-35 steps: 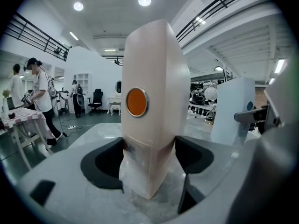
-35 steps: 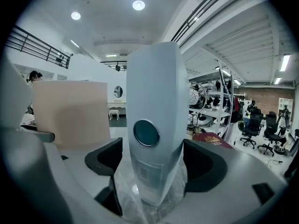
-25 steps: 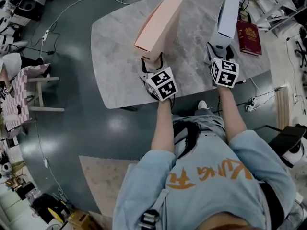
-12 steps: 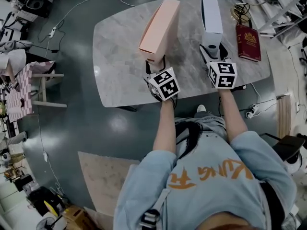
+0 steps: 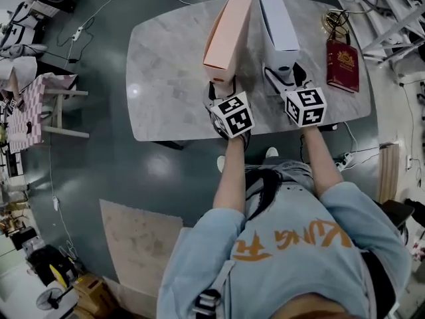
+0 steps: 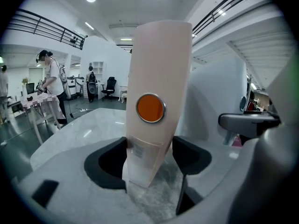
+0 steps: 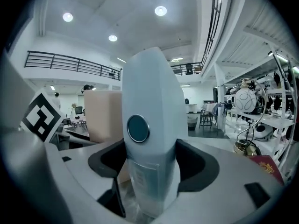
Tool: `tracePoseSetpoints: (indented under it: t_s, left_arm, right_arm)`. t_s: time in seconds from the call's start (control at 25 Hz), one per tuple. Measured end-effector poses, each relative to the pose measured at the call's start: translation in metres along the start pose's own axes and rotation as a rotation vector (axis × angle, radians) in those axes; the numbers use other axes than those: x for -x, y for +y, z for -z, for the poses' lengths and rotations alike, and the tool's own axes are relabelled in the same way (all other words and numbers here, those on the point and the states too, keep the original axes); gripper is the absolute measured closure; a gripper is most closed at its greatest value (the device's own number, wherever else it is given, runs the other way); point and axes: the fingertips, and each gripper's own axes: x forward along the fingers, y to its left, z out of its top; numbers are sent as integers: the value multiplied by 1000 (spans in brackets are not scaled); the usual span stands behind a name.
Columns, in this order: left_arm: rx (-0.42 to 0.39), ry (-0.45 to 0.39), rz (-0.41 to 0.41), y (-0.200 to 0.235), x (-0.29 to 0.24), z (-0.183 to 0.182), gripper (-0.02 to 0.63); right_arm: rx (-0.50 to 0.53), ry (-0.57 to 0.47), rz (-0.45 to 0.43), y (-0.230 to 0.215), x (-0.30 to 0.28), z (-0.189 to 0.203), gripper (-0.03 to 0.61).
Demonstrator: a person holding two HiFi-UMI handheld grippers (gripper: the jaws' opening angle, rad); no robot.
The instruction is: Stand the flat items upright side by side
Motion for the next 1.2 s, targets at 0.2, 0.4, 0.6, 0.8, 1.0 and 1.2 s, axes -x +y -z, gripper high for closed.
tracePoseSetpoints:
  t_s: [0.2, 0.4, 0.6, 0.8, 1.0, 1.2]
  left_arm:
    - [-11, -13, 6, -23, 0, 0, 302]
    - [-40, -4, 4, -43, 0, 7, 317]
    - [-99, 14, 38, -63, -1, 12, 336]
    - [-175, 33, 86, -72, -2, 11, 348]
    - [-231, 47, 125, -73, -4, 10, 365]
    - [-269, 50, 174, -71, -11, 7, 383]
  right_arm:
    - [3, -1, -86, -2, 0, -1, 245]
    - [-20, -2, -152, -9, 0, 0, 238]
    - [-26, -3, -194, -11, -4, 1, 227]
    - [-49, -7, -255, -2, -10, -6, 210]
    - [-44, -6, -274, 9, -18, -7, 221]
    - [-50, 7, -240, 5, -24, -7, 221]
